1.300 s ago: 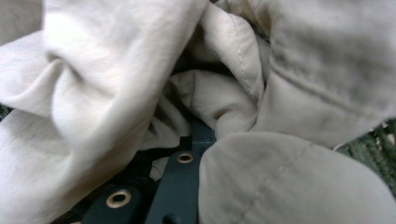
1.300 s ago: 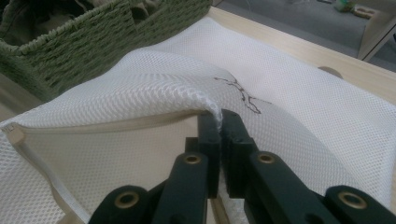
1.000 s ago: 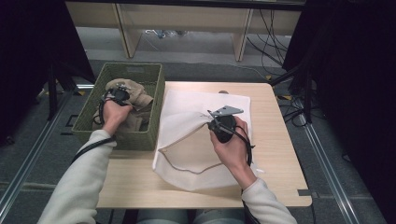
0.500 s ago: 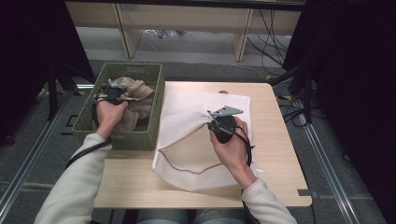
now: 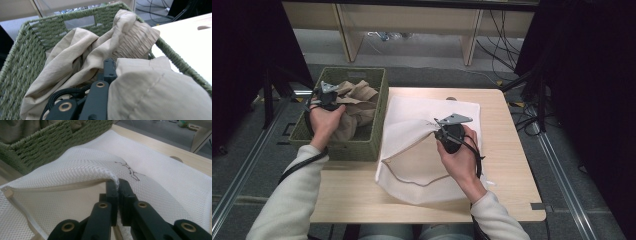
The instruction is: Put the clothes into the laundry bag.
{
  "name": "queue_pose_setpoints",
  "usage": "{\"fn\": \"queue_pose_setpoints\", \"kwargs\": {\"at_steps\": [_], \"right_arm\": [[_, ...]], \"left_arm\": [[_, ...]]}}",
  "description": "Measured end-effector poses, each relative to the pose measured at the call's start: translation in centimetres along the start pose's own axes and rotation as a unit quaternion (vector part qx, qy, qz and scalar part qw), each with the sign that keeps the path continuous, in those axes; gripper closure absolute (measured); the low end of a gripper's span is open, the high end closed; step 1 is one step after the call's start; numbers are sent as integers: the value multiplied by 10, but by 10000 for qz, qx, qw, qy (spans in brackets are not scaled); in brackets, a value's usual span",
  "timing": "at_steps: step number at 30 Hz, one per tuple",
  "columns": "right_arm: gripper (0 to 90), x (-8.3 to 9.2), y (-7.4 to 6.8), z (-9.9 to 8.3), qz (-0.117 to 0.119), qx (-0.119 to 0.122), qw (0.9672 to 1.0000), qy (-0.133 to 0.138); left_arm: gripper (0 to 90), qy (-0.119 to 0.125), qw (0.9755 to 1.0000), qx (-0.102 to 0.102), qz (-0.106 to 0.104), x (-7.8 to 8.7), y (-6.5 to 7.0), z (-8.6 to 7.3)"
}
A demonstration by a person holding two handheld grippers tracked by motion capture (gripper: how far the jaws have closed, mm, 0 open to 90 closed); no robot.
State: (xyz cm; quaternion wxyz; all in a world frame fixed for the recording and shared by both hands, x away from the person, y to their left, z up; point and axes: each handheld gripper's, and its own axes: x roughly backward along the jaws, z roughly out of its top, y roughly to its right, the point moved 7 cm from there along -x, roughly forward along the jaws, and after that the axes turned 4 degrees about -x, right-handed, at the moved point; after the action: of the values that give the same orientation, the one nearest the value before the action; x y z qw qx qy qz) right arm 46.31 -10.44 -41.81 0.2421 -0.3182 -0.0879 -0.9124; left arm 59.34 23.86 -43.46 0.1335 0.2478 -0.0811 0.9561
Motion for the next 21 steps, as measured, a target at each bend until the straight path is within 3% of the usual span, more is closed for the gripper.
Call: {"fn": "queue_pose_setpoints", "kwargs": {"at_steps": [11,14,21], "right_arm": [[883,0,1,1,9,69,10000,56],[883,0,2,2,-9,200,9997,106],[883,0,1,2,-4,114,9999,74]], "left_arm": [[863,324,9995,36,26,11,-2,12],[863,467,9989,73,32,15,-2,17],[863,731,9973,92,21,25,-2,29]]}}
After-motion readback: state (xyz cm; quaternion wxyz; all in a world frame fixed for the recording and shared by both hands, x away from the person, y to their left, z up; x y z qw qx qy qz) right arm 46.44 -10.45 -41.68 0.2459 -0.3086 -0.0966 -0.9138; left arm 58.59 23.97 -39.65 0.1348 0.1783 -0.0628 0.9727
